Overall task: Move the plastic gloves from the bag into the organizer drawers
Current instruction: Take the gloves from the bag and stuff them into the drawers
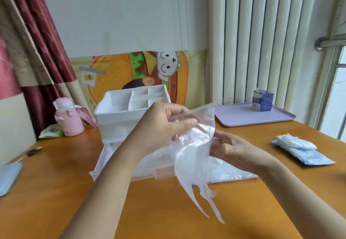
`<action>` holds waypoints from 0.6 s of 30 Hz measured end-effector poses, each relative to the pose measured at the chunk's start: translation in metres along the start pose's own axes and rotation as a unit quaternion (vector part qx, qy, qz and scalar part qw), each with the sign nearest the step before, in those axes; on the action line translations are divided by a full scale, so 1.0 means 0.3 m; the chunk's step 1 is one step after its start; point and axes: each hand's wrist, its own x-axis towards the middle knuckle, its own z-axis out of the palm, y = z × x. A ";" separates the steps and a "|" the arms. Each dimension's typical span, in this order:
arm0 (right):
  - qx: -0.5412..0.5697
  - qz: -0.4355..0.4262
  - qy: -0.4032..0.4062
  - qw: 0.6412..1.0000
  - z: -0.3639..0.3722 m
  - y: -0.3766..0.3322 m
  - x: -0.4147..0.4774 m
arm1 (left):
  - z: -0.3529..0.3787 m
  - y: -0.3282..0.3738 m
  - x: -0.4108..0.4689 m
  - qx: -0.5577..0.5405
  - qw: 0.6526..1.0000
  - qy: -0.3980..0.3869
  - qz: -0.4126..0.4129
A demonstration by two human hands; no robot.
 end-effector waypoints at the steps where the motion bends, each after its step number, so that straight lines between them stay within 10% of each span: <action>1: -0.013 -0.001 -0.013 1.000 0.021 0.008 0.014 | -0.031 0.002 -0.012 -0.008 1.000 0.001 -0.001; 12: 0.090 -0.001 0.067 0.994 0.086 -0.074 0.098 | -0.200 -0.167 -0.093 0.086 0.977 0.190 -0.052; 18: -0.219 0.065 0.260 0.938 0.143 -0.159 0.283 | -0.278 -0.279 -0.131 0.254 0.917 0.220 -0.216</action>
